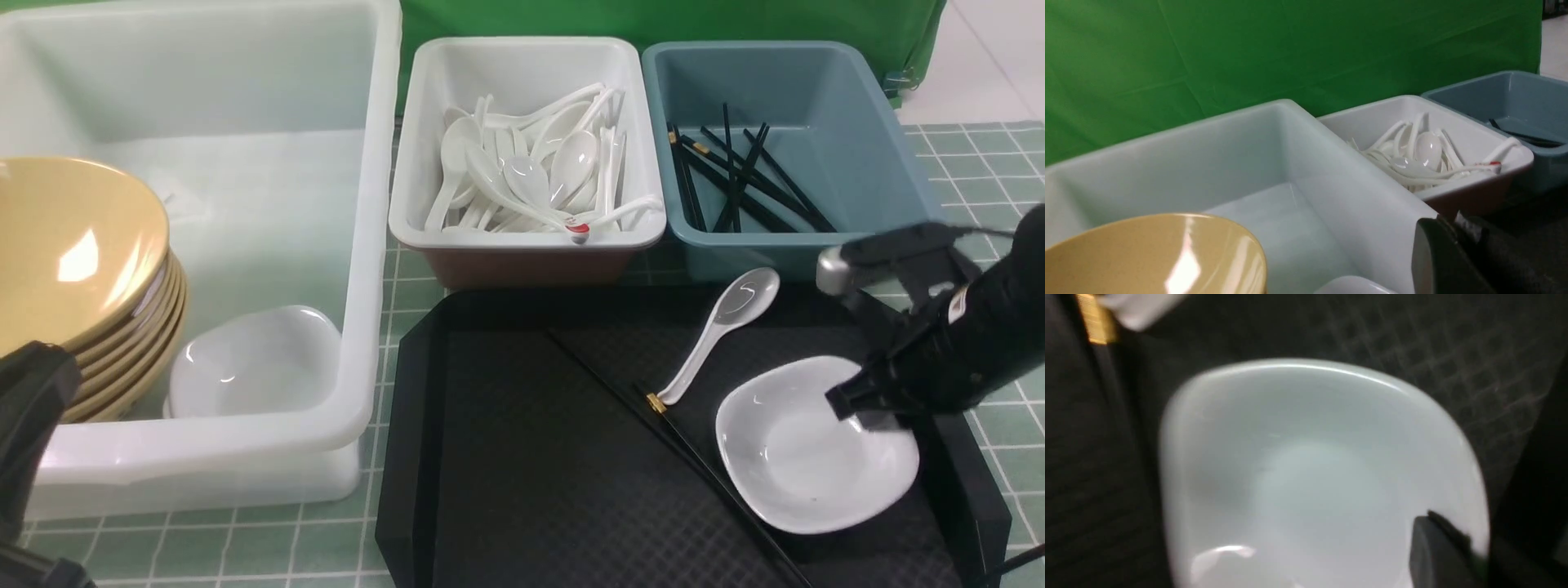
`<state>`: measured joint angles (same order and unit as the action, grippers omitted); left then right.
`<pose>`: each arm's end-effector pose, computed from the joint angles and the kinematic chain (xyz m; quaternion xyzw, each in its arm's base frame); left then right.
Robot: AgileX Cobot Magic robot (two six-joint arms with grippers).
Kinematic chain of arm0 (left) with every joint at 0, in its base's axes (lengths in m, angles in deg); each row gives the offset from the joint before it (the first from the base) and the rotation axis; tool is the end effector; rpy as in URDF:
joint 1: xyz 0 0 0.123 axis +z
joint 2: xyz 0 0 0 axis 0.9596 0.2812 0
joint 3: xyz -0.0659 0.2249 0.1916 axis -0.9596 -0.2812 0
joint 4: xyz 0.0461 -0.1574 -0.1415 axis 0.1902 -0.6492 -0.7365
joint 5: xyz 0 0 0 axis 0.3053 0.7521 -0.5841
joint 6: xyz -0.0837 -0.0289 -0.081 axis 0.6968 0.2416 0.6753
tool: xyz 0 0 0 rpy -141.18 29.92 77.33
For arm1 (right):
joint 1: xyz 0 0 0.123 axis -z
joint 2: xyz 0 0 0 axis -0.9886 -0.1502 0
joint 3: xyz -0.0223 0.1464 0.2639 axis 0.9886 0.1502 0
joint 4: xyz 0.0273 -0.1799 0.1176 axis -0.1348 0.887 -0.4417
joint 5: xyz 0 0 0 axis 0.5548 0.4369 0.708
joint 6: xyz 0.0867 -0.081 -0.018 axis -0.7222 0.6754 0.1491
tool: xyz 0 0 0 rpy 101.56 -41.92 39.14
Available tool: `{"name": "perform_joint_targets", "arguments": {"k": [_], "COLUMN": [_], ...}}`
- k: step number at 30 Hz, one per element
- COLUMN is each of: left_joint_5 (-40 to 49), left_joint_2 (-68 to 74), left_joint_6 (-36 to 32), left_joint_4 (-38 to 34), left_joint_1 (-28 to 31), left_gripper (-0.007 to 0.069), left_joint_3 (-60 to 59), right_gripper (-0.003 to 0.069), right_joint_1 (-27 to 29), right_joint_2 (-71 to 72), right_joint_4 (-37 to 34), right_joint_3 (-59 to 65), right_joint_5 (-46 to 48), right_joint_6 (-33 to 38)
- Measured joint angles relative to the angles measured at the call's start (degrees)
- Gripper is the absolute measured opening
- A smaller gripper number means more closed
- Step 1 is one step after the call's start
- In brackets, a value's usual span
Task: On blue table put chopsticks spoon bowls plates into blue grey white boxes.
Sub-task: 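Reach for and grasp the small white dish on the black tray, then place the white bowl into the white bin on top of the stacked bowls with the right gripper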
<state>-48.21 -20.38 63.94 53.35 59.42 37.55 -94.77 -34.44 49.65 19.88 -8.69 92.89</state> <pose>0.0387 -0.0123 0.2852 0.1551 0.6885 -0.0333 0.7077 0.2610 0.0657 0.2322 -0.1540 0.9730 0.0278 0.1694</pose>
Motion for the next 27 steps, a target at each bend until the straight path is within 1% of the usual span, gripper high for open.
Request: {"name": "perform_joint_targets", "arguments": {"k": [1, 4, 6, 8, 11, 12, 13, 14, 15, 16, 18, 20, 21, 23, 25, 26, 27], "left_joint_5": [-1.1, -3.9, -5.1, -5.3, -5.5, -5.5, -5.5, -5.5, -5.5, -5.5, -5.5, -5.8, -5.8, -6.0, -6.0, -6.0, -6.0], "left_joint_2": [-0.2, -0.4, -0.4, -0.4, -0.4, -0.4, -0.4, -0.4, -0.4, -0.4, -0.4, -0.4, -0.4, -0.4, -0.4, -0.4, -0.4], "left_joint_6": [0.0, 0.2, 0.2, 0.2, 0.2, 0.2, 0.2, 0.2, 0.2, 0.2, 0.2, 0.2, 0.2, 0.2, 0.2, 0.2, 0.2], "left_joint_4": [0.0, -0.1, -0.2, -0.3, -0.3, -0.3, -0.3, -0.3, -0.3, -0.3, -0.3, -0.3, -0.3, -0.3, -0.3, -0.3, -0.3], "left_joint_1": [0.0, 0.0, 0.0, 0.0, 0.0, 0.0, 0.0, 0.0, 0.0, 0.0, 0.0, 0.0, 0.0, 0.0, 0.0, 0.0, 0.0], "left_gripper": [0.0003, 0.0003, 0.0003, 0.0003, 0.0003, 0.0003, 0.0003, 0.0003, 0.0003, 0.0003, 0.0003, 0.0003, 0.0004, 0.0004, 0.0004, 0.0004, 0.0004], "left_joint_3": [-0.4, -1.8, -2.6, -2.7, -2.7, -2.7, -2.7, -2.7, -2.7, -2.7, -2.8, -2.8, -2.8, -2.8, -2.8, -2.8, -2.8], "right_gripper": [0.0081, 0.0075, 0.0075, 0.0075, 0.0075, 0.0075, 0.0075, 0.0075, 0.0075, 0.0075, 0.0075, 0.0075, 0.0075, 0.0093, 0.0119, 0.0174, 0.0208], "right_joint_1": [-0.9, -4.7, -8.6, -13.4, -22.3, -25.8, -26.4, -30.5, -32.8, -34.8, -37.8, -39.3, -39.4, -40.3, -40.6, -40.7, -40.8], "right_joint_2": [1.4, 5.7, 7.7, 8.4, 6.8, 5.2, 4.9, 2.2, -0.1, -2.7, -8.2, -13.7, -14.3, -20.1, -22.5, -24.1, -24.4], "right_joint_4": [0.2, -1.3, -3.9, -7.1, -10.4, -10.8, -11.0, -11.4, -11.4, -11.5, -11.6, -11.6, -11.6, -11.6, -11.7, -11.7, -11.7], "right_joint_3": [-1.1, -7.3, -11.7, -15.4, -18.7, -19.0, -19.0, -19.2, -19.3, -19.4, -20.2, -21.6, -21.8, -24.0, -25.6, -26.7, -27.3], "right_joint_5": [1.2, 2.5, 0.4, -4.2, -16.6, -23.0, -24.1, -32.6, -37.6, -42.2, -48.5, -50.7, -50.7, -49.5, -48.1, -46.1, -45.2], "right_joint_6": [0.2, 0.3, 0.5, 1.5, 4.2, 4.6, 4.7, 4.7, 4.8, 4.9, 5.8, 7.8, 8.1, 9.3, 9.3, 9.3, 9.3]}}
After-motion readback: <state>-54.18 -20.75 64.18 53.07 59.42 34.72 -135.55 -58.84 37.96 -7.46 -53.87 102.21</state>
